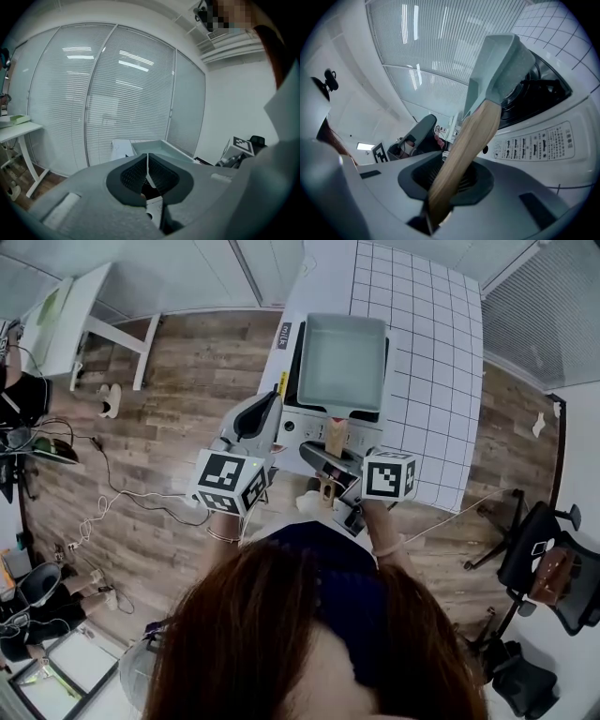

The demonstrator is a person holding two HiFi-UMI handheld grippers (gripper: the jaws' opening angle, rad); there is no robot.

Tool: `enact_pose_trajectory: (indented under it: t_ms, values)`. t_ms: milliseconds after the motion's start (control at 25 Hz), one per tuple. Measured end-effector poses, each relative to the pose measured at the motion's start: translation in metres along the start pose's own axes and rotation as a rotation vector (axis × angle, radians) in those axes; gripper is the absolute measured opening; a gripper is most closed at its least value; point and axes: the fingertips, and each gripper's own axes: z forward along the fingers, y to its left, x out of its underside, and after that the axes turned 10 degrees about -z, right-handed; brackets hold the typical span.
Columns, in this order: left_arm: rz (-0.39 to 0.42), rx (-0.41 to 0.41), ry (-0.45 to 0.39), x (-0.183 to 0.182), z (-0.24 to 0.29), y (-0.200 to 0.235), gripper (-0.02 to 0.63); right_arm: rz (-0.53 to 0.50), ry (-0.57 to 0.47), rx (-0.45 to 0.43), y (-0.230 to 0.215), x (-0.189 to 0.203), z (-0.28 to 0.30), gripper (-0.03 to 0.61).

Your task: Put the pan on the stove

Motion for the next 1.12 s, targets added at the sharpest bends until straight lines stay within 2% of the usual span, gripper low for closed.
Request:
enact_pose_trajectory:
  t_ms: [1120]
  values:
    - [0.006,0.0,0.023,0.005,0.002,0.001,0.02,0.037,-0.008,0.019,-0.018,0.002,0.003,0.079]
